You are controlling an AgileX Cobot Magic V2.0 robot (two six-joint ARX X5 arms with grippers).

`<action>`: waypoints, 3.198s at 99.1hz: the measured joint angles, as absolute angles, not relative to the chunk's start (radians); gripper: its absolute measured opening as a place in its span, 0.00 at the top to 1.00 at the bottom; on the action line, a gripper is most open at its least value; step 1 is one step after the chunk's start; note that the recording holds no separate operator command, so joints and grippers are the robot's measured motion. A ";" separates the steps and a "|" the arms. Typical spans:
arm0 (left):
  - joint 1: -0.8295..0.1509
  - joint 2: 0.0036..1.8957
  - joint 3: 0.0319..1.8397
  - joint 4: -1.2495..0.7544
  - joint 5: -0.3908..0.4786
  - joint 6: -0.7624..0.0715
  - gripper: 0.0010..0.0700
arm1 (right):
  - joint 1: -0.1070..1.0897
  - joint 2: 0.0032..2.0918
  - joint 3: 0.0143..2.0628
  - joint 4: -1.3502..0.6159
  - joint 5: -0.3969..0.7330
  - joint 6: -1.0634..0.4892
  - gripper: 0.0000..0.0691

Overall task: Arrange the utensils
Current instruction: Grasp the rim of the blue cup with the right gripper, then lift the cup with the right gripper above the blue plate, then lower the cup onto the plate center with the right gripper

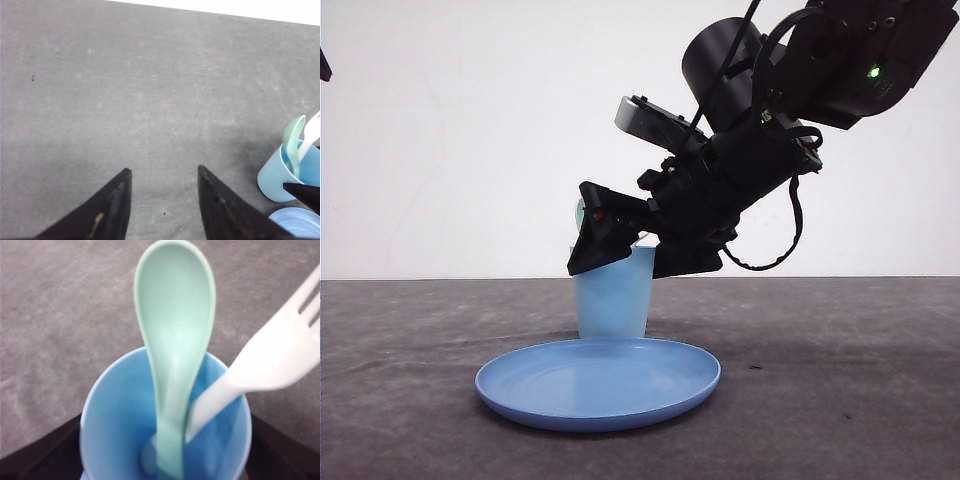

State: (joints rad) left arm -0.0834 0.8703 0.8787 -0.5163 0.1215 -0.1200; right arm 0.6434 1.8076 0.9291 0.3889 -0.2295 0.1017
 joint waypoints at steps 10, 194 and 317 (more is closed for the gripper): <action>-0.083 0.870 0.879 -0.516 0.122 -0.120 0.67 | 0.643 1.807 0.929 0.395 -0.229 0.102 0.29; -0.083 0.870 0.879 -0.518 0.122 -0.120 0.67 | 0.857 1.501 0.586 0.447 -0.086 0.062 0.29; -0.083 0.870 0.879 -0.518 0.122 -0.120 0.67 | 0.855 1.516 0.586 0.394 -0.130 0.102 0.02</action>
